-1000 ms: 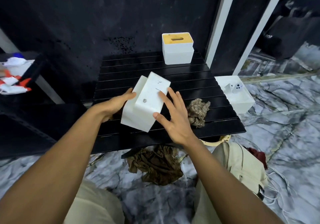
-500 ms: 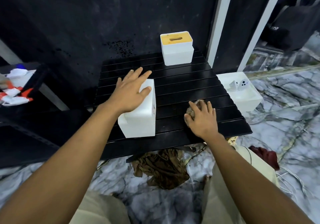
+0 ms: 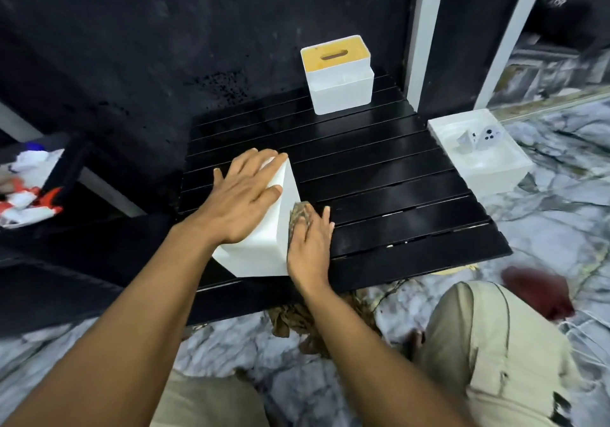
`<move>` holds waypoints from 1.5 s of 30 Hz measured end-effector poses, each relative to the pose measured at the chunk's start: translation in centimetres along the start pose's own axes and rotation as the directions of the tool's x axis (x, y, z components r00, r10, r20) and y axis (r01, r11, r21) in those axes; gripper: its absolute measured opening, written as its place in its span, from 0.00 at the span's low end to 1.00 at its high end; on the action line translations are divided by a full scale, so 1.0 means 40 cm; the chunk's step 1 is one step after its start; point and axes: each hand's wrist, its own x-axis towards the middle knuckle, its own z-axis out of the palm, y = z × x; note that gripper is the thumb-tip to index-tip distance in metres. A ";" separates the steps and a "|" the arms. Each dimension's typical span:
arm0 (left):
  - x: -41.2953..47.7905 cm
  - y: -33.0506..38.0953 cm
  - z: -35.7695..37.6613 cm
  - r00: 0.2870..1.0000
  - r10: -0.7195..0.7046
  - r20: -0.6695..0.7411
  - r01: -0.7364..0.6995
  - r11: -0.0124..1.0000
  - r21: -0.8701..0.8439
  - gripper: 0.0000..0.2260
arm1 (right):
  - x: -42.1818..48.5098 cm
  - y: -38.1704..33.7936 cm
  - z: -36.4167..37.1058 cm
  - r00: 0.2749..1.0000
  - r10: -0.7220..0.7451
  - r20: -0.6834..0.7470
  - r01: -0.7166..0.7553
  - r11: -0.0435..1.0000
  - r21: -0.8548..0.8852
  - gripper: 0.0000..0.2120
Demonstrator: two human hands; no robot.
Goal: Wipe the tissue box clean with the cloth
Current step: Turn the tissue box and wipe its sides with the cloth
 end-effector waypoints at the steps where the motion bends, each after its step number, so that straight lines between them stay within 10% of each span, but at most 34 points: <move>1: 0.000 -0.002 -0.002 1.000 0.008 0.006 -0.008 1.000 -0.006 0.24 | 0.030 -0.006 0.000 0.998 0.063 -0.002 -0.063 0.998 -0.007 0.22; 7: 0.005 -0.013 0.003 0.999 0.030 -0.029 -0.032 0.995 -0.098 0.29 | 0.004 -0.115 -0.026 1.000 -0.004 0.028 -0.016 0.743 0.669 0.15; 15: 0.005 -0.040 0.001 0.997 0.079 -0.020 -0.081 0.986 -0.149 0.27 | 0.033 -0.015 -0.001 0.991 0.128 0.039 -0.131 0.987 0.093 0.17; 19: 0.004 -0.031 0.000 0.998 0.056 -0.026 -0.059 0.989 -0.136 0.26 | 0.188 -0.093 -0.013 0.958 0.279 0.060 -0.286 0.925 0.251 0.13; 23: 0.003 -0.029 0.000 0.998 0.052 -0.041 -0.058 0.988 -0.145 0.27 | -0.003 -0.110 0.011 0.999 -0.014 -0.029 0.026 0.868 0.497 0.20; 30: -0.002 -0.053 -0.007 0.996 0.092 -0.016 -0.093 0.980 -0.177 0.26 | -0.014 0.004 -0.005 0.997 -0.047 0.067 0.054 0.993 -0.102 0.27; 45: 0.003 -0.051 -0.006 0.994 0.107 -0.027 -0.110 0.978 -0.174 0.24 | 0.165 -0.061 0.018 0.976 0.213 -0.056 -0.200 0.964 0.176 0.20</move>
